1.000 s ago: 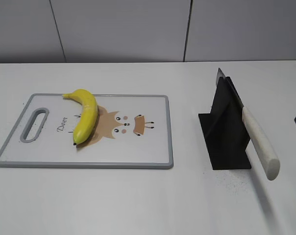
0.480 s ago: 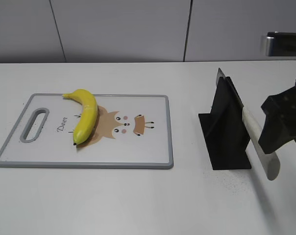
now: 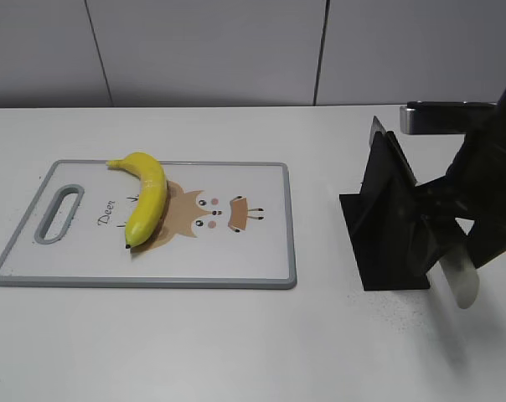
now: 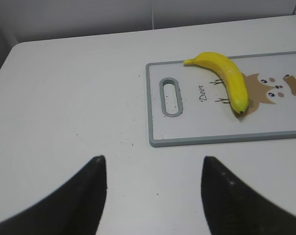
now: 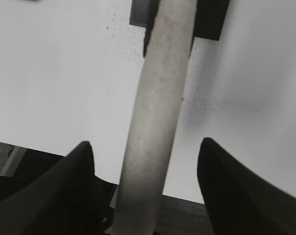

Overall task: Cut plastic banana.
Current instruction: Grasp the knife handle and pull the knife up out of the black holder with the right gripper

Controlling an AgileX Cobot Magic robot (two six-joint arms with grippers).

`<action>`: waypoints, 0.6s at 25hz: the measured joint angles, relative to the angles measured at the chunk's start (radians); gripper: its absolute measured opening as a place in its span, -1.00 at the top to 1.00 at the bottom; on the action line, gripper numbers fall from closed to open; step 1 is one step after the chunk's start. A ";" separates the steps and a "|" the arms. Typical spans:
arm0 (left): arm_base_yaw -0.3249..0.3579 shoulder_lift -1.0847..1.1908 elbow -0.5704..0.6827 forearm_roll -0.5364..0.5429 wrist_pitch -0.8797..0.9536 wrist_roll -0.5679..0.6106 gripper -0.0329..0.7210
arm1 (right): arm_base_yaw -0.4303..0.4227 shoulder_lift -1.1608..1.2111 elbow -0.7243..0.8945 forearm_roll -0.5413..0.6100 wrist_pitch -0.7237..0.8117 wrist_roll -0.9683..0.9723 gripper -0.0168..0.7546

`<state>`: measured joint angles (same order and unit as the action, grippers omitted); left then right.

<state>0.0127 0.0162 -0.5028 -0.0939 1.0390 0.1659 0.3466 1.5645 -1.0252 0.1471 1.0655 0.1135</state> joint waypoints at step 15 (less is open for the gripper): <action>0.000 0.000 0.000 0.001 0.000 0.000 -0.66 | -0.001 0.058 0.000 0.040 -0.001 0.046 0.46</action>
<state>0.0127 0.0162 -0.5028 -0.0928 1.0390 0.1659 0.3452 1.6224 -1.0252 0.1872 1.0649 0.1591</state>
